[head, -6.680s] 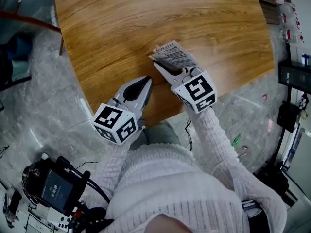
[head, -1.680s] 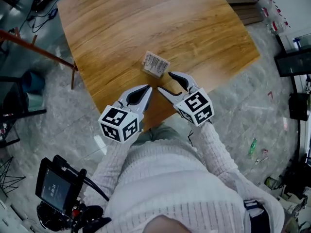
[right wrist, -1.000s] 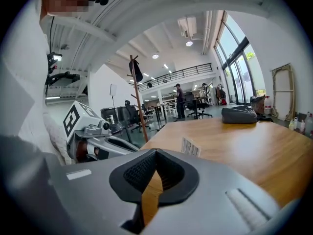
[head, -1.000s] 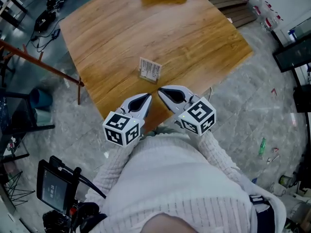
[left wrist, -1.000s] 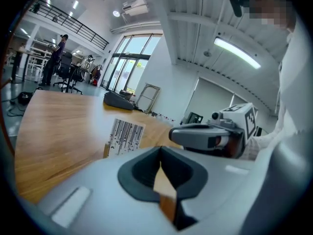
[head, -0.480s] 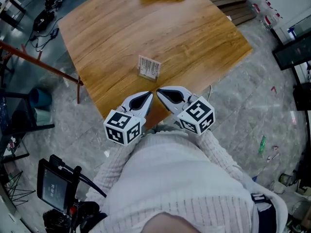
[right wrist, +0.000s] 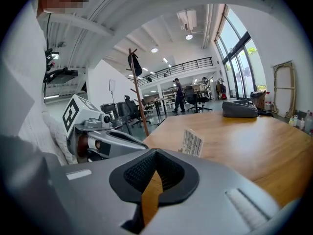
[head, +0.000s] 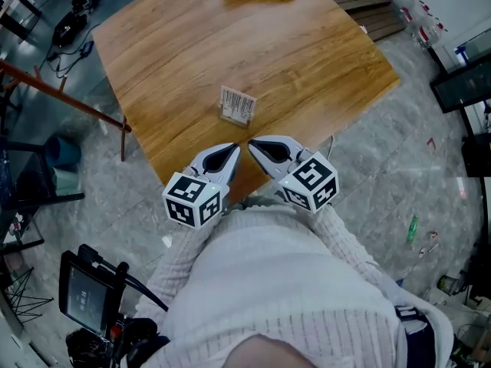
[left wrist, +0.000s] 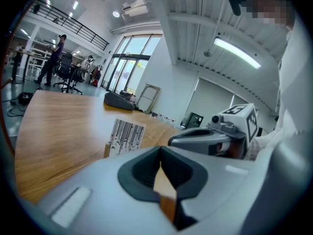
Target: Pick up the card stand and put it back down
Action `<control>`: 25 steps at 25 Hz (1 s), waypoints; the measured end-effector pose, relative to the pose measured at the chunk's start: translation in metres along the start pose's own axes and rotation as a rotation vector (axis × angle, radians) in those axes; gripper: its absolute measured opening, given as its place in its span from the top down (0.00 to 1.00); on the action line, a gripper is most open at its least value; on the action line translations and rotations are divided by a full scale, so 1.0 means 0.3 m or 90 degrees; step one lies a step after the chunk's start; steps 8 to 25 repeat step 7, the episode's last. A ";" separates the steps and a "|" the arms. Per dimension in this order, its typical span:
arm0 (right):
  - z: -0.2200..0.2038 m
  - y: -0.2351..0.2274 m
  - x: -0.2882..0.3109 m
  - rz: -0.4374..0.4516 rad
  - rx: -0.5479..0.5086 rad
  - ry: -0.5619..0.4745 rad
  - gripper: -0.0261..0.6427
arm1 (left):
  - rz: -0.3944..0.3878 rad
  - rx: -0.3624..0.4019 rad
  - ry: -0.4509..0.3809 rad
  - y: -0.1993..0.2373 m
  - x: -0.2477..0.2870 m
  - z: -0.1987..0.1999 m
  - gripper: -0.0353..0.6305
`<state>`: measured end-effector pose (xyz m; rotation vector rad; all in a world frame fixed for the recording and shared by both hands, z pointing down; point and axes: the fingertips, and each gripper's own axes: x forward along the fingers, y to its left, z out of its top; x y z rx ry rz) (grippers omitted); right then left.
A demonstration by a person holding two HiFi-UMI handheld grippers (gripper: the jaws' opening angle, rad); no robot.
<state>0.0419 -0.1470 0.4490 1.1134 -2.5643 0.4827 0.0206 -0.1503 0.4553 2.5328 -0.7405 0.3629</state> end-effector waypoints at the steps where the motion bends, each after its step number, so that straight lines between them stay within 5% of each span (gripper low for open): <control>1: 0.000 -0.002 -0.002 -0.003 0.000 -0.001 0.96 | 0.000 0.000 0.000 0.000 -0.001 0.001 0.94; 25: 0.002 0.010 -0.019 -0.007 0.000 0.005 0.96 | 0.000 -0.008 0.007 -0.015 -0.013 -0.010 0.94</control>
